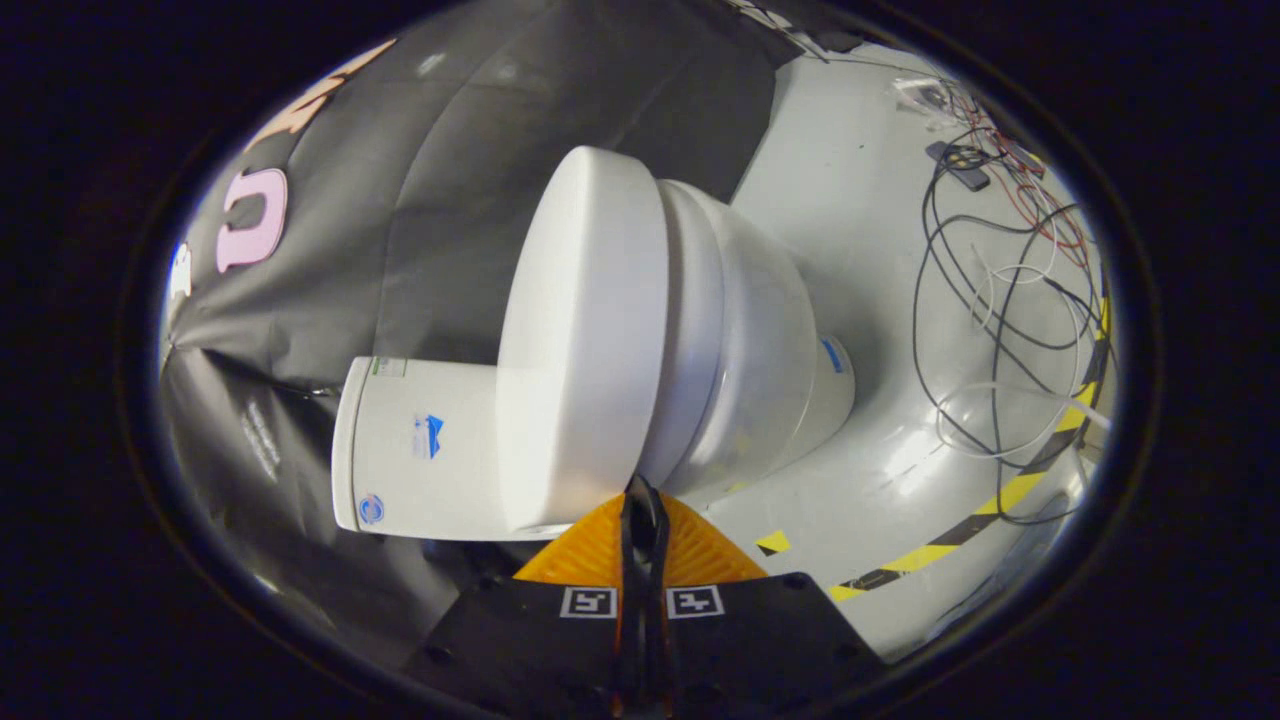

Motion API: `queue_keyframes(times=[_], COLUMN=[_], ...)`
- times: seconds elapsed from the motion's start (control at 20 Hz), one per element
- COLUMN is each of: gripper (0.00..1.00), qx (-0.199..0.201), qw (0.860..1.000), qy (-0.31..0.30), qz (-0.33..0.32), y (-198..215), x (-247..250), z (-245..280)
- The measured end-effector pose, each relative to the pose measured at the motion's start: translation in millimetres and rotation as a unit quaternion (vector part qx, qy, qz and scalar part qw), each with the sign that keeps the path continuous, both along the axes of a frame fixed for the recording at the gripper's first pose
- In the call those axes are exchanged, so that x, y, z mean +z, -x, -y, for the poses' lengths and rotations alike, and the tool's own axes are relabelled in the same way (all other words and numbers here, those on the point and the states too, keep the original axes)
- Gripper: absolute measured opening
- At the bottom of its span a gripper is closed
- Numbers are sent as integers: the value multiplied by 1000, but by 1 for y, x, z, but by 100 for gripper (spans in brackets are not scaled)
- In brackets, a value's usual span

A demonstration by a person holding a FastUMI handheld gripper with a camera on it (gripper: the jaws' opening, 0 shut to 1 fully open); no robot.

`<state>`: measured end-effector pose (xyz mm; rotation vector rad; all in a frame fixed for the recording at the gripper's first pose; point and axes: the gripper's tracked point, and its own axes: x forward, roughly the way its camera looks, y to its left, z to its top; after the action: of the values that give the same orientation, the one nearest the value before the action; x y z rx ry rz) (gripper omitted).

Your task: Open the toilet lid.

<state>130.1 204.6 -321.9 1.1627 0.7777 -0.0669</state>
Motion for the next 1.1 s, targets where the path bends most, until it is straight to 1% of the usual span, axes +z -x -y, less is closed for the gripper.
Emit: queue_keyframes(times=[0.1, 0.3, 0.65, 0.9, 1.0, 1.1], gripper=[4, 3, 2, 3, 4, 4], qx=[14, 26, 27, 41, 45, 40], qw=[1000, 999, 996, 992, 990, 990], qy=[9, 34, 57, 58, 57, 64], qz=[7, 33, 69, 107, 117, 118], y=[1, -1, -7, -14, -17, -18], x=[6, 30, 73, 110, 120, 124], z=[-3, -3, -11, -23, -26, -28])
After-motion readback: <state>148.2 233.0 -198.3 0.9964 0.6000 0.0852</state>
